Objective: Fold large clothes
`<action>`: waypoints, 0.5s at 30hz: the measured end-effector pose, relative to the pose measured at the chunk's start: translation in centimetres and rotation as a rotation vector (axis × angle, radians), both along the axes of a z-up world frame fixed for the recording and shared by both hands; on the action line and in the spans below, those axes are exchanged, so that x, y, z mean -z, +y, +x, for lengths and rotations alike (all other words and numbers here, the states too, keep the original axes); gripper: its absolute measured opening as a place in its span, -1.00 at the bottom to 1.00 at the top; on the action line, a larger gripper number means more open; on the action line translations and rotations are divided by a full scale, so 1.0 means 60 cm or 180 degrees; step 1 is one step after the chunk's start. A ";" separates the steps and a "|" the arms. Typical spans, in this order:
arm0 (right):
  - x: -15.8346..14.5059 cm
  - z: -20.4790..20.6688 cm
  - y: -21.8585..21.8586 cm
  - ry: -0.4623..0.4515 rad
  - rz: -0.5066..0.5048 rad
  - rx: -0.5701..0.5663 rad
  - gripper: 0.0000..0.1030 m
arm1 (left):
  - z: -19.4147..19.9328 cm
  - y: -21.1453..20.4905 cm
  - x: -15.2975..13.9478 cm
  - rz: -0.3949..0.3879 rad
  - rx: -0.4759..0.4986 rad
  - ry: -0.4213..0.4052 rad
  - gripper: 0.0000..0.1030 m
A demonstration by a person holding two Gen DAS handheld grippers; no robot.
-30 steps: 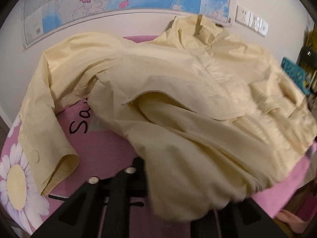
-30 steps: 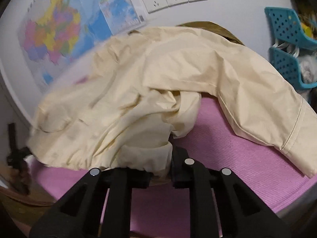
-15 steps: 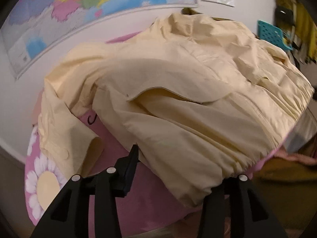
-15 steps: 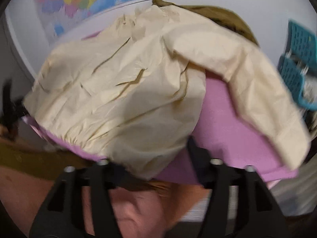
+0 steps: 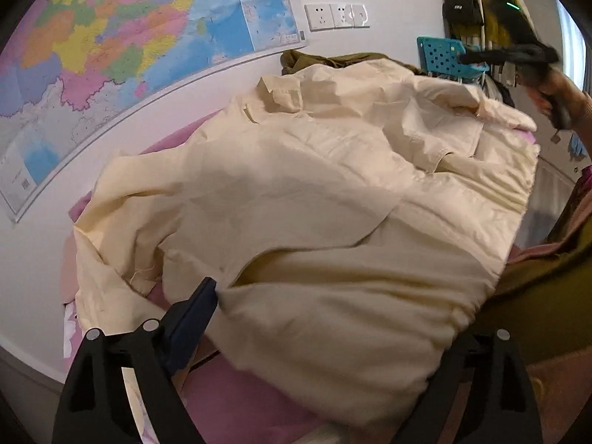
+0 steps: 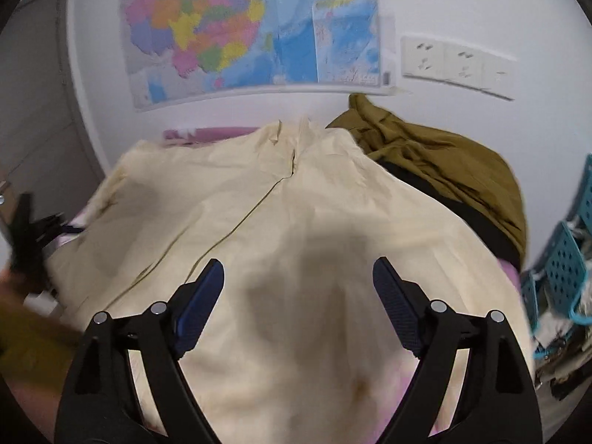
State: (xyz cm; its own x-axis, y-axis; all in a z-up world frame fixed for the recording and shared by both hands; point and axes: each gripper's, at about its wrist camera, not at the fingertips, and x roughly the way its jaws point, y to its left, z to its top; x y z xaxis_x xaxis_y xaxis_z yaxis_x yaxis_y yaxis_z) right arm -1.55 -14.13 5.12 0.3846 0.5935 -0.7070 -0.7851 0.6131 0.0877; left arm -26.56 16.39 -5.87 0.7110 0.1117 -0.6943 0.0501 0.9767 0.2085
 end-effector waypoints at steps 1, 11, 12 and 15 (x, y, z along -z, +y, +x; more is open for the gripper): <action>0.014 0.013 0.034 -0.0081 -0.0081 0.0004 0.57 | -0.001 0.000 0.000 -0.0054 0.0020 -0.0010 0.66; 0.103 0.134 0.318 0.0003 -0.0471 -0.0424 0.38 | -0.038 -0.007 0.029 -0.0056 -0.0028 0.0117 0.67; 0.112 0.143 0.338 0.0084 -0.0476 -0.0439 0.37 | -0.039 -0.011 0.032 -0.0016 -0.0017 0.0130 0.67; 0.152 0.175 0.387 0.0155 -0.0693 -0.0307 0.35 | -0.043 -0.016 0.037 0.0090 -0.0028 0.0159 0.67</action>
